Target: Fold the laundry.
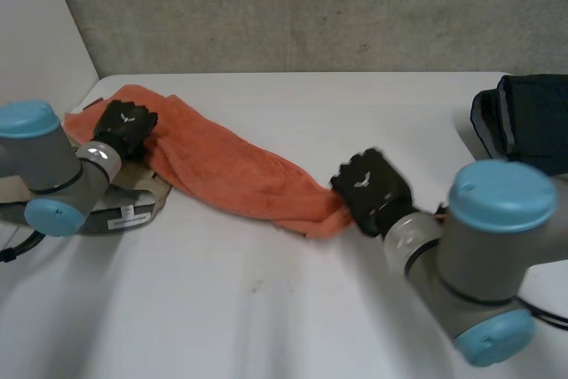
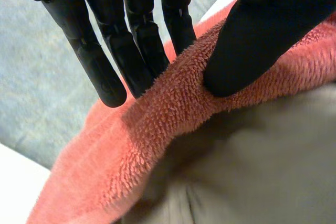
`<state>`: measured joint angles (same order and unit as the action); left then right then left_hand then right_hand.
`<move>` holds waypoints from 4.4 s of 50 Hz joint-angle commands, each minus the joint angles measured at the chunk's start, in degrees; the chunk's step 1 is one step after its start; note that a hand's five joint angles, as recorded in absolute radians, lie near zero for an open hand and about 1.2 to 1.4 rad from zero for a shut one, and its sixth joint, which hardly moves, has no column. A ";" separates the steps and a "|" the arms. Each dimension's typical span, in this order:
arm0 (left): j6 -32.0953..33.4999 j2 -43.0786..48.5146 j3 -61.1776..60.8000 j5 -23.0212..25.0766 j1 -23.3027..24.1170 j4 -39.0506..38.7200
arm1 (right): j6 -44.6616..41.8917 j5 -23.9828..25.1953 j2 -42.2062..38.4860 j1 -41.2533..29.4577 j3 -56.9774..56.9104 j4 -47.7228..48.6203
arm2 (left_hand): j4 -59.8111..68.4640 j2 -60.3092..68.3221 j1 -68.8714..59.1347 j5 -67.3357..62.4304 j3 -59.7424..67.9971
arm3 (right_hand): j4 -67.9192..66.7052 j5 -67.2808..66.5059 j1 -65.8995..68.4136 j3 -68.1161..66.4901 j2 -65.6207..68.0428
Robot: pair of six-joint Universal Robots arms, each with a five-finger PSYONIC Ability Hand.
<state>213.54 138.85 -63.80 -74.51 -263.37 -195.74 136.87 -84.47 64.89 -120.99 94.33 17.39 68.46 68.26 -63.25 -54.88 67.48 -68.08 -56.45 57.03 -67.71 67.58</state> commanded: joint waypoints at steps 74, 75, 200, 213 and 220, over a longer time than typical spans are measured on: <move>-41.00 -31.19 -30.77 -29.73 30.37 13.72 | 19.05 14.60 7.98 18.69 11.22 -14.25 | -45.63 -45.43 40.42 42.05 -44.65 | 33.11 31.49 -22.07 32.74 -32.62; -42.92 -31.19 -30.94 -28.77 29.76 14.33 | 19.13 14.51 7.10 18.60 11.31 -13.44 | -45.46 -45.26 40.25 41.88 -44.48 | 32.26 30.64 -21.22 31.89 -31.77; -37.07 -17.19 -13.27 -25.86 30.11 17.41 | 9.12 13.54 16.14 26.77 0.16 -14.21 | 11.54 11.74 -16.75 -15.12 12.52 | -11.92 -13.55 22.97 -12.29 12.42; 0.02 -31.63 -24.53 -24.10 20.27 18.73 | -13.02 11.17 15.62 27.83 -8.47 -41.81 | 11.54 11.74 -16.75 -15.12 12.52 | -11.92 -13.55 22.97 -12.29 12.42; 5.05 -25.14 -21.90 -22.00 17.80 15.67 | -14.00 7.57 6.84 26.95 -11.62 -41.21 | 11.54 11.74 -16.75 -15.12 12.52 | -11.92 -13.55 22.97 -12.29 12.42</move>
<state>215.45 107.54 -88.33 -98.29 -243.55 -177.40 123.30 -74.26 78.69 -93.31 85.30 -25.19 68.55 68.52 -64.73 -55.69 67.39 -68.20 -56.33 56.93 -67.82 67.55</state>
